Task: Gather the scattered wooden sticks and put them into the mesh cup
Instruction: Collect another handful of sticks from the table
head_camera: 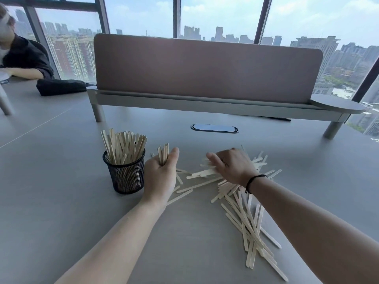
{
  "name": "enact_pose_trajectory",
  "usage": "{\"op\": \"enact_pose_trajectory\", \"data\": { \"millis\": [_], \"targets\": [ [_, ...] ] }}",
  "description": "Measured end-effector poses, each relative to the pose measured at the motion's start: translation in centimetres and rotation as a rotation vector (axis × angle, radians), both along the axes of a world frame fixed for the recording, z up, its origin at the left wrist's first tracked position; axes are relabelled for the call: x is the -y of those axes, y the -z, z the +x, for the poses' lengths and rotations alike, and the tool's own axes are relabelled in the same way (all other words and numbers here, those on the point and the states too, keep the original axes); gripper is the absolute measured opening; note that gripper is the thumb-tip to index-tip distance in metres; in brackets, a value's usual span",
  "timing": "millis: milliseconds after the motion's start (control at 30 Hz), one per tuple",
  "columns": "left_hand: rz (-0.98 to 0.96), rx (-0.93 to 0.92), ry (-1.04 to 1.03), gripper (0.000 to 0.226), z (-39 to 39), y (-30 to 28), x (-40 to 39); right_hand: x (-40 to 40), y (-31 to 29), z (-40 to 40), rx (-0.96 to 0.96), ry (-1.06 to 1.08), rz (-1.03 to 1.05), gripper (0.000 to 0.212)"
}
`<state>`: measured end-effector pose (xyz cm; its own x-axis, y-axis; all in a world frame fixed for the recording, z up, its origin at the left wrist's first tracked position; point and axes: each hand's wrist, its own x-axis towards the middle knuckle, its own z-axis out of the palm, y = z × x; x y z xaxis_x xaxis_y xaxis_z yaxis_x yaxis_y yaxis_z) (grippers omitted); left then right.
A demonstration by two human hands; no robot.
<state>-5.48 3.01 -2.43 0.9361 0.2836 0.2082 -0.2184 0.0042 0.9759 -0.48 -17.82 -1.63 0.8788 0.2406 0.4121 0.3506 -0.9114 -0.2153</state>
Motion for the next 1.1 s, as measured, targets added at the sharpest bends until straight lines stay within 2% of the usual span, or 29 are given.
{"op": "enact_pose_trajectory", "data": {
  "millis": [167,300,433,600,767,1100],
  "targets": [
    [0.01,0.007,0.0,0.069,-0.2,-0.1,-0.1,-1.1,-3.4,-0.6,-0.08,-0.028,0.369,0.073],
    [0.03,0.022,-0.002,0.077,-0.4,-0.4,-0.2,-2.6,-5.4,-1.6,-0.212,-0.105,0.7,0.083],
    [0.031,0.034,0.011,0.076,-0.7,-0.6,0.0,-4.2,-8.0,-2.8,-0.276,-0.18,1.122,0.068],
    [0.007,0.013,0.022,0.075,-0.5,-0.6,0.0,-5.0,-9.7,-3.3,-0.506,-0.295,1.552,0.074],
    [0.034,0.003,0.029,0.076,-0.6,-0.6,0.0,-6.8,-7.4,-4.1,-0.606,-0.302,1.635,0.076],
    [0.066,-0.005,0.054,0.071,-0.4,-0.2,0.1,-8.3,-5.7,-4.7,-0.432,-0.171,1.648,0.076]
  ]
}}
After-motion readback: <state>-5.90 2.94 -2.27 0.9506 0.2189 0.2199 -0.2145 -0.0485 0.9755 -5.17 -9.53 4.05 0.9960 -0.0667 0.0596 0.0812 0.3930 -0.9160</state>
